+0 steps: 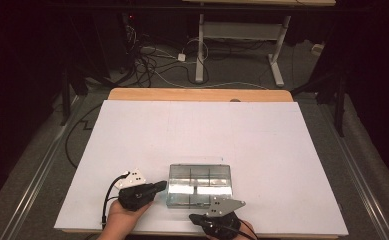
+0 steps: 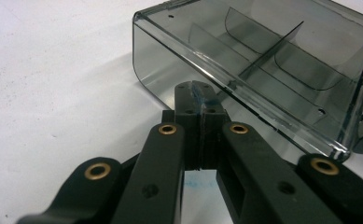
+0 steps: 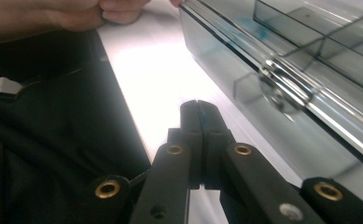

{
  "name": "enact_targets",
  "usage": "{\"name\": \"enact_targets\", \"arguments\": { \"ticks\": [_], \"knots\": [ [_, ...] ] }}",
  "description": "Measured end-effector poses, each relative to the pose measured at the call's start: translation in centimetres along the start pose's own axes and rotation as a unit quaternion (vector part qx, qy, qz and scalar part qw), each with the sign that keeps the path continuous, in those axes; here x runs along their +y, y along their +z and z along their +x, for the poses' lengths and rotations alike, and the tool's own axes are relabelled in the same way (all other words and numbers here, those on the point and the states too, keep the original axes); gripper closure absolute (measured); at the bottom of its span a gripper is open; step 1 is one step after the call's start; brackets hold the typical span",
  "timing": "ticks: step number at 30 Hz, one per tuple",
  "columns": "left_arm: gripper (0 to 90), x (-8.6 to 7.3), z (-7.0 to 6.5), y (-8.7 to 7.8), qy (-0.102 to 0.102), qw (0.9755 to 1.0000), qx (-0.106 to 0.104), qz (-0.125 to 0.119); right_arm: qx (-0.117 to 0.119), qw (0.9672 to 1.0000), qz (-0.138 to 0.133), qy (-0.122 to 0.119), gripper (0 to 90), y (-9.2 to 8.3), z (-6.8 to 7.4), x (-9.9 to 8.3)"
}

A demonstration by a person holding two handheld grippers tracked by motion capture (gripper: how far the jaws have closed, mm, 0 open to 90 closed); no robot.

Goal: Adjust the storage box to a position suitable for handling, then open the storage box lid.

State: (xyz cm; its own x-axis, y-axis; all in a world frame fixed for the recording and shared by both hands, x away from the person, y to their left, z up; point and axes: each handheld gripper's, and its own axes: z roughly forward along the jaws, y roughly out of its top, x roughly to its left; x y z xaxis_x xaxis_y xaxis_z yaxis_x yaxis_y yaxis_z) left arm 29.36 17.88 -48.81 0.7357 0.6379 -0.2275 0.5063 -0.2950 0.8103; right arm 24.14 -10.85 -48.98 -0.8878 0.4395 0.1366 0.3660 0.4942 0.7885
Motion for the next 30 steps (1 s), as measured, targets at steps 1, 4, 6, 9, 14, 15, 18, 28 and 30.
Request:
{"name": "enact_targets", "arguments": {
  "ticks": [1,4,6,9,14,15,18,28,30],
  "knots": [
    [87.6,0.0,0.0,0.0,0.001,1.0000,-0.001,0.003,-0.002,1.0000,0.000,0.001,90.0,0.0,0.0,-0.1],
    [87.6,0.1,-0.1,0.1,0.005,1.0000,-0.001,0.006,-0.010,0.9999,0.000,0.007,90.0,-0.2,-0.2,-0.2],
    [87.6,0.1,0.0,0.1,0.005,1.0000,-0.002,0.007,-0.014,0.9998,-0.001,0.011,90.0,-0.3,-0.4,-0.3],
    [87.6,0.1,0.2,0.1,-0.005,1.0000,-0.003,0.005,-0.018,0.9997,-0.005,0.014,90.0,-0.5,-0.6,-0.4],
    [87.6,0.1,0.2,0.1,-0.001,1.0000,-0.010,0.002,-0.025,0.9994,-0.008,0.023,90.0,-0.9,-0.8,-0.5],
    [87.6,0.1,0.2,0.1,0.000,0.9999,-0.011,0.002,-0.023,0.9991,-0.015,0.033,90.0,-1.1,-0.9,-0.5],
    [87.6,0.1,0.1,0.1,0.002,0.9999,-0.011,0.000,-0.028,0.9987,-0.018,0.038,90.0,-1.2,-1.0,-0.5],
    [87.6,0.1,0.2,0.1,0.001,0.9999,-0.011,0.002,-0.034,0.9984,-0.022,0.038,90.0,-1.4,-1.3,-0.4],
    [87.6,0.1,0.2,0.1,0.001,0.9999,-0.010,0.003,-0.032,0.9984,-0.026,0.038,90.0,-1.5,-1.3,-0.4]
  ]
}}
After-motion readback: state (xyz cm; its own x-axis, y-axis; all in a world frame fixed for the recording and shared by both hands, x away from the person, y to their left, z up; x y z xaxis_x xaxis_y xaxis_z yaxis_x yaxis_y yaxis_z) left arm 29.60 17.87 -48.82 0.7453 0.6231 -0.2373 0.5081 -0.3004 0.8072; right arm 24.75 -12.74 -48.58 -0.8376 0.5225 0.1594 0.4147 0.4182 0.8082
